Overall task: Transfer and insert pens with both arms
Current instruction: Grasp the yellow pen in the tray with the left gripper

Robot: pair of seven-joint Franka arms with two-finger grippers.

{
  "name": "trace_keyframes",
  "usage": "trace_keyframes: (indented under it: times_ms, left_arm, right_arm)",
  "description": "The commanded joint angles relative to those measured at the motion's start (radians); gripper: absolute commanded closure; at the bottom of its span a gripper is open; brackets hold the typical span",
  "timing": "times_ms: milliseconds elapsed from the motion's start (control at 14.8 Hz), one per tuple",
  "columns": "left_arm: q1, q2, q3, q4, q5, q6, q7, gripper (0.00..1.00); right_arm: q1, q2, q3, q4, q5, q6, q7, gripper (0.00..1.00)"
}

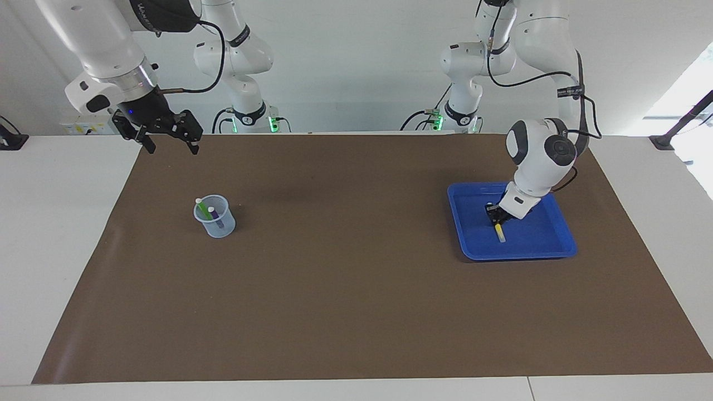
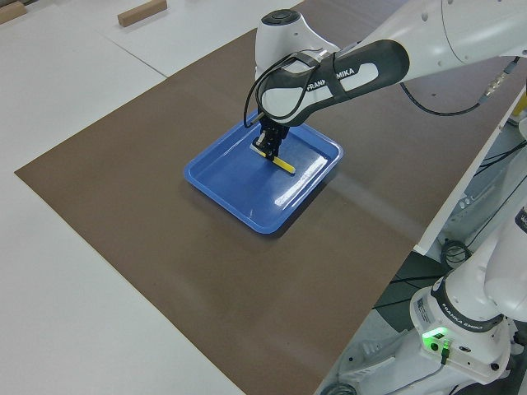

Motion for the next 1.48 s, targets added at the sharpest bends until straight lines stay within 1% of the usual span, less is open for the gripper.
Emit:
trace_keyframes:
  times_ms: [0, 472, 675, 877, 945, 1012, 1080, 1215, 1282, 1417]
  left_arm:
    - [0.007, 0.01, 0.004, -0.005, 0.019, 0.019, 0.007, 1.0]
    - [0.021, 0.013, 0.004, 0.035, 0.019, -0.027, 0.005, 1.0]
    - [0.021, 0.013, 0.004, 0.111, 0.018, -0.133, 0.005, 1.0]
    - [0.019, 0.013, 0.004, 0.086, 0.019, -0.101, 0.008, 1.0]
    - [0.018, 0.01, 0.004, 0.067, 0.019, -0.077, 0.013, 0.74]
    - [0.018, 0.007, 0.004, 0.034, 0.019, -0.036, 0.018, 0.33]
    - [0.016, 0.008, 0.004, 0.015, 0.019, -0.005, 0.016, 0.21]
    - [0.018, 0.011, 0.004, -0.005, 0.019, 0.028, 0.018, 0.21]
    - [0.019, 0.011, 0.004, -0.005, 0.019, 0.029, 0.021, 0.25]
    - [0.019, 0.011, 0.004, -0.006, 0.019, 0.031, 0.021, 0.39]
  right_arm:
    - [-0.012, 0.003, 0.009, 0.006, -0.012, -0.02, 0.005, 0.0]
    - [-0.002, 0.0, 0.016, 0.0, -0.012, -0.014, 0.012, 0.0]
    - [-0.001, 0.0, 0.02, 0.0, -0.009, -0.006, 0.014, 0.0]
    - [-0.001, 0.0, 0.02, -0.003, -0.009, -0.005, 0.014, 0.0]
    - [-0.001, 0.0, 0.02, -0.004, -0.009, -0.005, 0.014, 0.0]
    - [-0.001, 0.0, 0.02, -0.004, -0.008, -0.005, 0.014, 0.0]
    - [-0.001, 0.0, 0.02, -0.004, -0.008, -0.005, 0.014, 0.0]
    - [-0.001, -0.001, 0.02, -0.006, -0.006, -0.006, 0.016, 0.0]
    - [-0.001, -0.001, 0.02, -0.006, -0.006, -0.006, 0.016, 0.0]
    - [-0.001, -0.001, 0.02, -0.006, -0.002, -0.008, 0.011, 0.0]
